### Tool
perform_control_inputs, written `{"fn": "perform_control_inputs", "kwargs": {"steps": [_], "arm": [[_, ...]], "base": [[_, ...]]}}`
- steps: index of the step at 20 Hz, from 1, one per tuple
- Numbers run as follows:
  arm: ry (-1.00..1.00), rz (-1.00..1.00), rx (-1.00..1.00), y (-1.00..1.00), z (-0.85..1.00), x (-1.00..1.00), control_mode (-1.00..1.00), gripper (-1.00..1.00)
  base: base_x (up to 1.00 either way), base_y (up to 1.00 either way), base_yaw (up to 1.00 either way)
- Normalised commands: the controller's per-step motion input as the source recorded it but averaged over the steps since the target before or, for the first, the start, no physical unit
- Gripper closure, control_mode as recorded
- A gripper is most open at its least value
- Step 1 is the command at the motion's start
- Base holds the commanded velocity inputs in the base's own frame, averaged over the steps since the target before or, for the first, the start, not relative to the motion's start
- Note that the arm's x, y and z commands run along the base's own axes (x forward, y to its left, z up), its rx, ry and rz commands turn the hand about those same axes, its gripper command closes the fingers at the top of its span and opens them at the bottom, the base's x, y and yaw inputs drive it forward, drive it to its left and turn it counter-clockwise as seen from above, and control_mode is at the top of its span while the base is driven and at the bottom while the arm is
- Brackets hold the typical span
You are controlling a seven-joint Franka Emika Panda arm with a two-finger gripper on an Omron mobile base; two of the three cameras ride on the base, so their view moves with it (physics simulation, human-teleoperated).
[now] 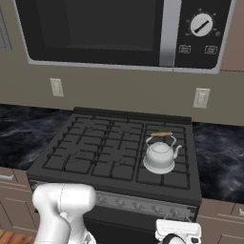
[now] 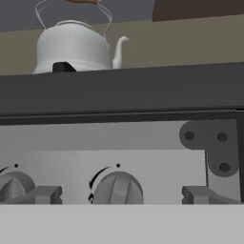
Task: The kettle is done boiling. Turn off the stove, then wait for 300 timesteps before moving the kettle to the dining table.
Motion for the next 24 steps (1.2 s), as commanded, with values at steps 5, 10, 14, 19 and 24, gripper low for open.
{"fn": "perform_control_inputs", "kwargs": {"steps": [5, 10, 14, 19, 24], "arm": [[0.0, 0.0, 0.0, -0.04, -0.09, 0.08, -1.0, -1.0], [0.0, 0.0, 0.0, 0.0, -0.02, 0.05, -1.0, -1.0], [0.0, 0.0, 0.0, 0.0, 0.0, 0.05, -1.0, -1.0], [0.0, 0.0, 0.0, 0.0, 0.0, 0.05, -1.0, -1.0], [0.0, 0.0, 0.0, 0.0, 0.0, 0.05, -1.0, -1.0]], "base": [[0.0, 0.0, 0.0], [0.0, 0.0, 0.0], [0.0, 0.0, 0.0], [0.0, 0.0, 0.0], [0.0, 0.0, 0.0]]}}
